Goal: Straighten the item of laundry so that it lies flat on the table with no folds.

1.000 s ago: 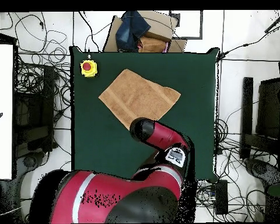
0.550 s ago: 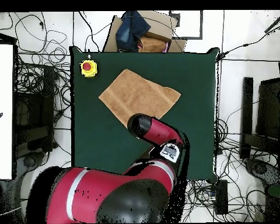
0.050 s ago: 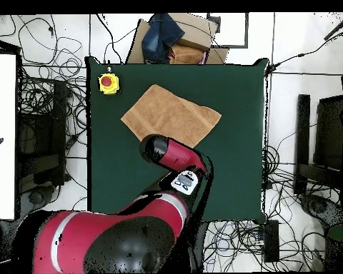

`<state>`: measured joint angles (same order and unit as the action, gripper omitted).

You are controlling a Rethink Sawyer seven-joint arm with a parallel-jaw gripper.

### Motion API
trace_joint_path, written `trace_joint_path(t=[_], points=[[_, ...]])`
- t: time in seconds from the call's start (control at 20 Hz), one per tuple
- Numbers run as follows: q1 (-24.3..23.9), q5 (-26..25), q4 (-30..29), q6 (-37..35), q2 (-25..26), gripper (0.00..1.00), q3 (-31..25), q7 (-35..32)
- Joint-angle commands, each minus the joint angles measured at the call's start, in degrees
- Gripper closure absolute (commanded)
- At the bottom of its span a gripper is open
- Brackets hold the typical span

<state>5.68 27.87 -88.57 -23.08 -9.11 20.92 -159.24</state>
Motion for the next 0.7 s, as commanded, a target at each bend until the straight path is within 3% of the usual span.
trace_joint_path(t=[0.05,0.7], points=[[1.4,5.1,4.1,-5.6,2.3,0.0,-1.0,-15.0],[1.7,7.5,8.5,-4.2,7.4,0.0,-0.5,-13.3]])
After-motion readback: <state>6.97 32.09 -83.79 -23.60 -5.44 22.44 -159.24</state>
